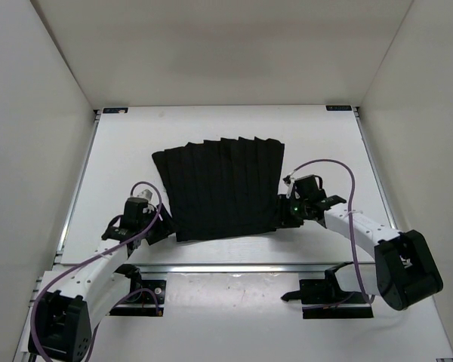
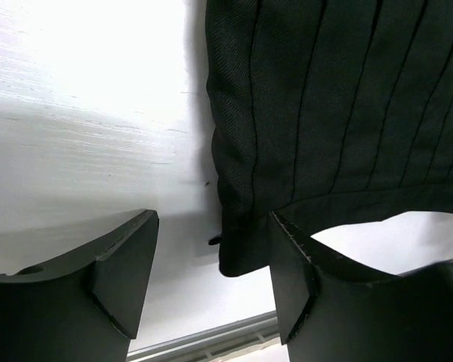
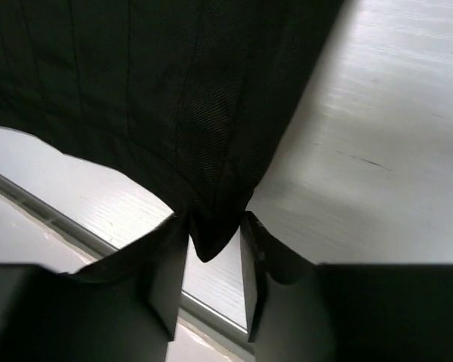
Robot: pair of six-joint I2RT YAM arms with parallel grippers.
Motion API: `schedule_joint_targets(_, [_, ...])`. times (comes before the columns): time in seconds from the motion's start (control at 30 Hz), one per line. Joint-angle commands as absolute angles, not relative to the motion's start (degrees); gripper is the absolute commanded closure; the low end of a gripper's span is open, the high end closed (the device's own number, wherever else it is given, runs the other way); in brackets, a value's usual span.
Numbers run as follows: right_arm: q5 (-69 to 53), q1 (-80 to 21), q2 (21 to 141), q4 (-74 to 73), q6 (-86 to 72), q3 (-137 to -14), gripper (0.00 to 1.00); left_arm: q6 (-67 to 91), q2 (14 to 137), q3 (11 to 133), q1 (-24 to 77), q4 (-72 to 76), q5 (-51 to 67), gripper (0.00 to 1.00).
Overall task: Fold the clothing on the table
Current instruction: Fold the skirt
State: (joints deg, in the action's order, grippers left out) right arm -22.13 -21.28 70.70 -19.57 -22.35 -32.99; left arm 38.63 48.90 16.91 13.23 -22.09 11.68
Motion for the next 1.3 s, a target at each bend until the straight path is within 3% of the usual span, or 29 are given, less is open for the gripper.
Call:
schedule_joint_targets(0.0, [-20.13, -22.24, 71.89, -17.66, -23.03, -33.4, 0.74, 40.16, 48.69, 15.91, 14.06, -20.13, 10.28, 0.3])
schedule_joint_targets(0.03, [-20.82, -21.89, 72.33, -17.84, -23.2, -33.22, 0.78, 40.43, 49.04, 15.91, 14.93, -19.17, 10.28, 0.29])
schedule_joint_targets(0.07, [-20.57, -21.54, 72.51, -18.02, -22.77, -33.05, 0.95, 40.95, 49.48, 16.08, 15.99, -18.64, 10.11, 0.28])
schedule_joint_targets(0.1, [-20.91, -21.62, 72.6, -17.84, -23.2, -32.79, 1.0, 41.13, 50.09, 16.69, 16.34, -18.37, 10.11, 0.29])
schedule_joint_targets(0.3, [-22.06, -20.39, 71.37, -18.02, -22.85, -31.73, 1.0, 43.41, 50.98, 16.7, 19.68, -15.29, 11.86, 0.37])
schedule_joint_targets(0.33, [-22.76, -20.3, 71.45, -18.19, -23.03, -31.9, 1.0, 44.03, 50.37, 16.44, 20.12, -15.21, 12.04, 0.48])
schedule_joint_targets(0.43, [-24.16, -20.04, 70.58, -19.33, -22.94, -31.55, 1.0, 44.48, 50.36, 15.9, 21.27, -13.88, 13.53, 1.0])
schedule_joint_targets(0.67, [-28.46, -19.34, 58.04, -27.77, -22.5, -31.73, 1.0, 40.78, 41.5, 21.26, 17.77, -28.11, 14.59, 1.0])
schedule_joint_targets(0.97, [-42.97, -8.18, 33.86, -45.5, -21.45, -35.23, 1.0, 39.81, 30.25, 33.47, 16.97, -44.37, 16.79, 1.0])
schedule_joint_targets(1.27, [-34.29, -13.27, 30.58, -55.62, -23.92, -47.0, 1.0, 38.76, 31.28, 45.6, 16.0, -49.31, 15.65, 1.0])
